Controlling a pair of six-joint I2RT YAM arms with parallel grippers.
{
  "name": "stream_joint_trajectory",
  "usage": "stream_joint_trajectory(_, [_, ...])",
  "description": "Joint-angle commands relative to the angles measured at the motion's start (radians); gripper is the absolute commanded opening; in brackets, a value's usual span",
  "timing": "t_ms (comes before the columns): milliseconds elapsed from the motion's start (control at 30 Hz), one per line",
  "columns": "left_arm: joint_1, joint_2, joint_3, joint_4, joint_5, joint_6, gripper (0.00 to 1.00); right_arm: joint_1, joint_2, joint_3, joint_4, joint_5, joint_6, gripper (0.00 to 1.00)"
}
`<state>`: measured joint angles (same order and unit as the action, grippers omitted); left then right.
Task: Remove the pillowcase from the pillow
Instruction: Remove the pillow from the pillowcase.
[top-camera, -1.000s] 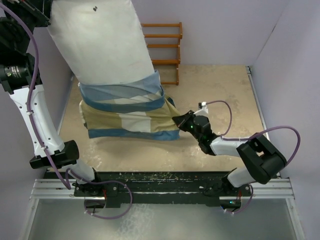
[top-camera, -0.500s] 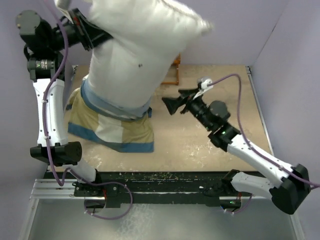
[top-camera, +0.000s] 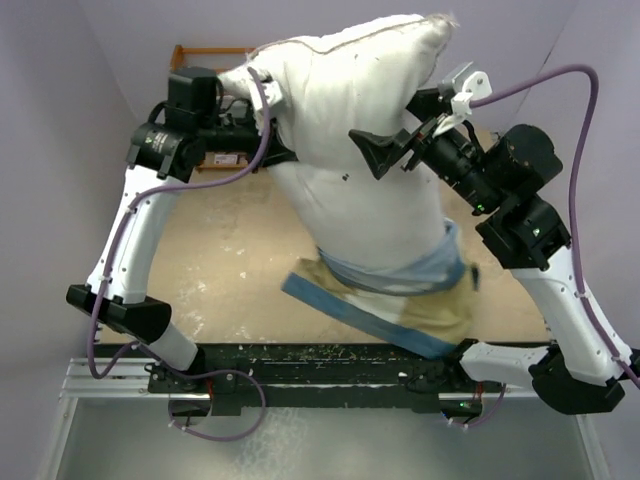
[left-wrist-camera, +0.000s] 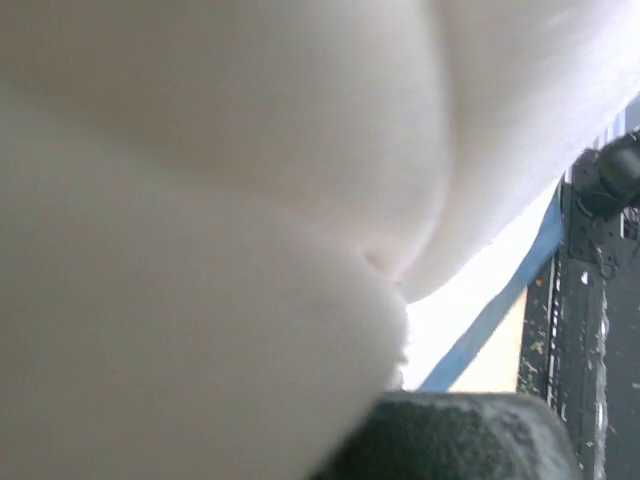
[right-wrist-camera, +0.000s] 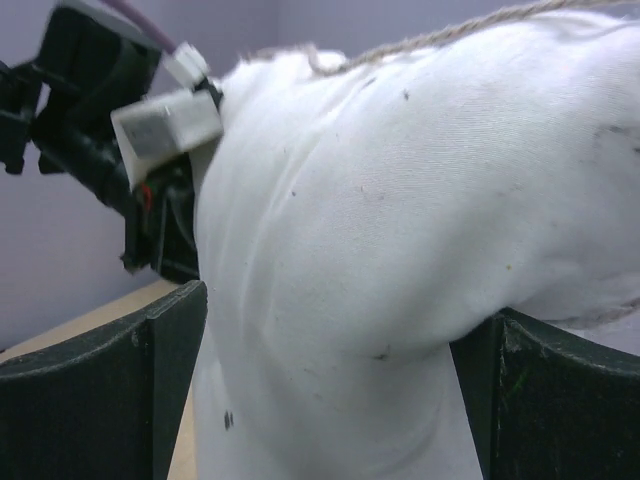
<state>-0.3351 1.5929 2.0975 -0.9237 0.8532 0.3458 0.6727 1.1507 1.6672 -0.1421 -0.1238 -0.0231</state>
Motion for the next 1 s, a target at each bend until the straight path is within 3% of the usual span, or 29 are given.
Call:
stream_joint_trajectory(0, [-0.074,-0.027,-0.038,0.02,-0.068,0.139,0.0,0.019,0.03,0.157,0.047,-0.167,-0.042,1.0])
stream_joint_trajectory(100, [-0.076,-0.041,-0.073,0.122,-0.168,0.087,0.0,0.02,-0.015,0.14,0.152,-0.185,0.022,1.0])
stream_joint_trajectory(233, [-0.076,-0.097,-0.147,0.386,-0.515,0.022,0.0,0.019,0.032,0.24,0.099,-0.122,0.053,1.0])
stream_joint_trajectory(333, [-0.074,-0.097,-0.107,0.519,-0.716,0.07,0.0,0.019,0.08,0.277,0.032,-0.056,0.05,1.0])
stream_joint_trajectory(467, [-0.073,-0.087,-0.016,0.658,-0.801,0.2,0.0,0.019,0.069,0.218,0.072,-0.054,0.061,1.0])
stream_joint_trajectory(533, [-0.074,-0.071,0.049,0.652,-0.755,0.25,0.0,0.019,0.071,0.213,0.077,-0.044,0.058,1.0])
stream_joint_trajectory(800, [-0.075,0.01,0.31,0.304,-0.365,0.322,0.0,0.018,0.143,0.326,0.012,-0.062,0.016,1.0])
stream_joint_trajectory(967, [-0.078,0.008,0.318,0.164,-0.204,0.34,0.0,0.007,0.205,0.424,-0.07,-0.098,-0.043,1.0])
